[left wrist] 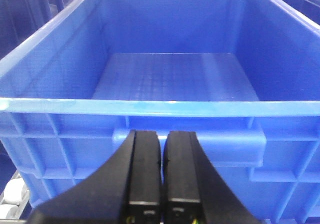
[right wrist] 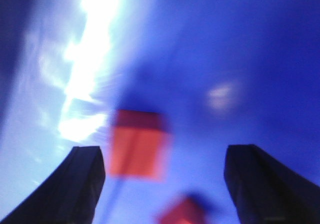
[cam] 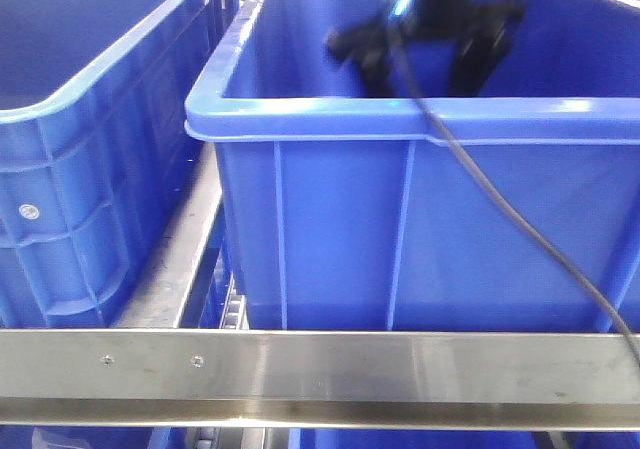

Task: Pick red cube and place on left shelf

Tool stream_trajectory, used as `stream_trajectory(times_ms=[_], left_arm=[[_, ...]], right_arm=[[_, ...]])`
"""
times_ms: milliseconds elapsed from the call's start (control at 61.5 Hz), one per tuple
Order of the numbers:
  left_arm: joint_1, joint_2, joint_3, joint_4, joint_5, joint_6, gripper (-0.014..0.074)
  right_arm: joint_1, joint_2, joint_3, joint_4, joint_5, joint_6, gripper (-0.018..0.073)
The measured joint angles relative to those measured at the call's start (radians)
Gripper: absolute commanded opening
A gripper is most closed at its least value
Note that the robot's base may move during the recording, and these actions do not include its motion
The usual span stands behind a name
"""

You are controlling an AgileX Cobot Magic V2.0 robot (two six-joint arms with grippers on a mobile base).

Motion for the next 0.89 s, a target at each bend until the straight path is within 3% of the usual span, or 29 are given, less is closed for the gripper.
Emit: stream_trajectory(times_ms=[81,244,407,634,895], left_arm=[[0.000,0.000,0.000,0.000,0.000,0.000,0.0102],[0.000,0.000,0.000,0.000,0.000,0.000,0.0102],[0.000,0.000,0.000,0.000,0.000,0.000,0.0102],[0.000,0.000,0.000,0.000,0.000,0.000,0.0102],[0.000,0.000,0.000,0.000,0.000,0.000,0.0102]], right_arm=[[0.000,-0.075,0.072,-0.014,-0.026,0.000,0.0510],[0.000,-0.263,0.292,-0.017,-0.132,0.000,0.0267],[0.000,-0.500,0.540,-0.017,-0.275,0.000,0.0111],[0.000,-0.824,0.775,-0.017,-0.443,0.000,0.0047],[0.000,-1.202,1.015,-0.020,-0.601,0.000,0.0047]])
